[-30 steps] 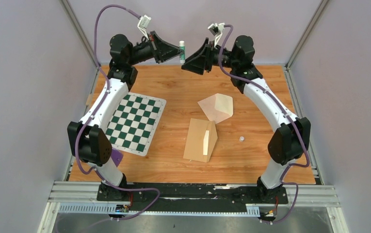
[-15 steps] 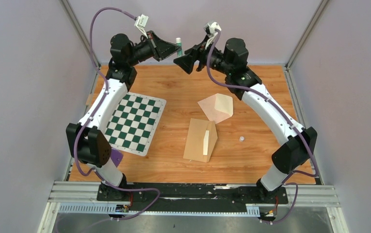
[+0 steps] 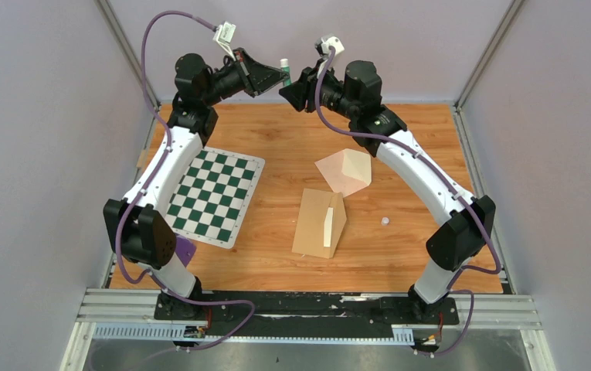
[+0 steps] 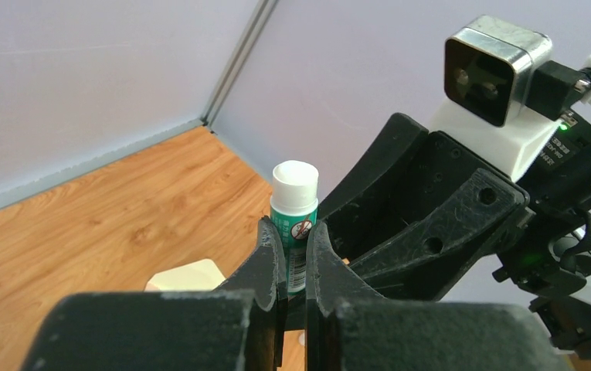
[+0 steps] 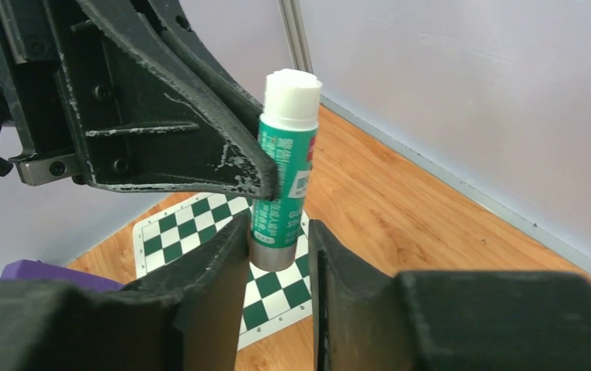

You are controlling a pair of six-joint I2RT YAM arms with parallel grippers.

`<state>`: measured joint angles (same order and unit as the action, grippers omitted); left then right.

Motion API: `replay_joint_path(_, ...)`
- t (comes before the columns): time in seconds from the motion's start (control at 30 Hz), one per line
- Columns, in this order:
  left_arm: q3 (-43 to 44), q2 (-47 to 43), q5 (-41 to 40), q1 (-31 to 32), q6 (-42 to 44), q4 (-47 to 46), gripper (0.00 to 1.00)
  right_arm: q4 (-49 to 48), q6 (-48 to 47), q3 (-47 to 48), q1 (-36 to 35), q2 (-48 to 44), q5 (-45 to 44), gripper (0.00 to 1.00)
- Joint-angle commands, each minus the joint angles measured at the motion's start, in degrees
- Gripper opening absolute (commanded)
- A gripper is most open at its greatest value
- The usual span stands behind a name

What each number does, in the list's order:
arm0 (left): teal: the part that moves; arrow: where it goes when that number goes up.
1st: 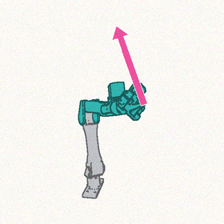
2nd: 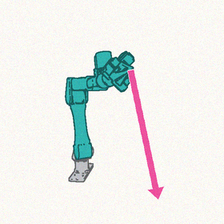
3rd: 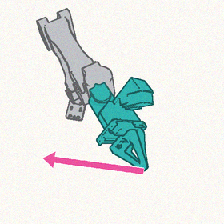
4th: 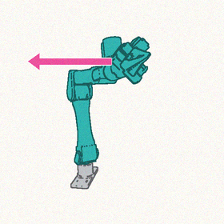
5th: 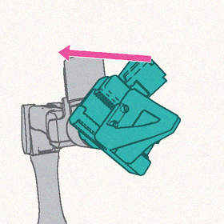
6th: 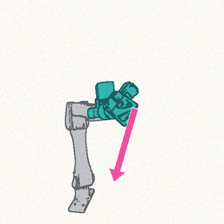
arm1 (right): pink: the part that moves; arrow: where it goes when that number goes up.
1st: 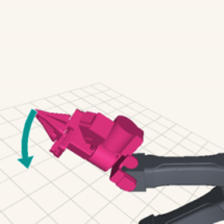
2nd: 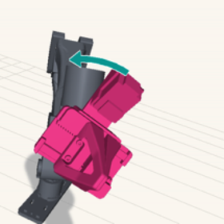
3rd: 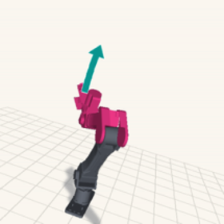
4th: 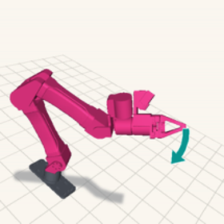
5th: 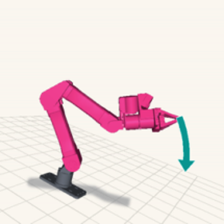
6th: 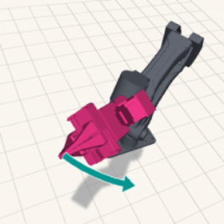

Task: Place the letter into the envelope and seal it
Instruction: Unscrew the solid glue.

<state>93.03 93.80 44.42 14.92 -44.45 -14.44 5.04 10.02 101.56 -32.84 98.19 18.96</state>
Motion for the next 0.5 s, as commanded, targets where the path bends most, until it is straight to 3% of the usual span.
replay_joint_path(0.0,0.2,-2.8,-0.3,0.1,0.4,-1.6,0.0,-0.3,-0.1,1.2,-0.4,-0.3,0.3,0.29)
replay_joint_path(0.1,0.0,-2.8,-0.2,0.2,0.5,-1.5,0.0,-2.0,0.4,0.8,-0.4,-0.8,0.6,0.24)
replay_joint_path(0.17,-0.2,-2.7,-0.2,0.1,0.4,-1.4,0.0,-2.8,0.4,0.9,-0.4,-0.7,1.7,0.03)
replay_joint_path(0.23,-0.2,-2.5,0.2,0.2,0.3,-1.4,0.0,-3.2,0.7,1.0,-0.4,-0.6,1.9,0.0)
replay_joint_path(0.33,0.1,-1.9,0.2,0.3,-0.1,-1.3,0.36,-3.3,0.9,1.2,-0.4,-0.4,2.4,0.0)
replay_joint_path(0.47,0.5,-1.2,0.2,0.4,-0.5,-1.3,0.47,-3.4,1.5,0.9,-0.3,-0.5,2.1,0.0)
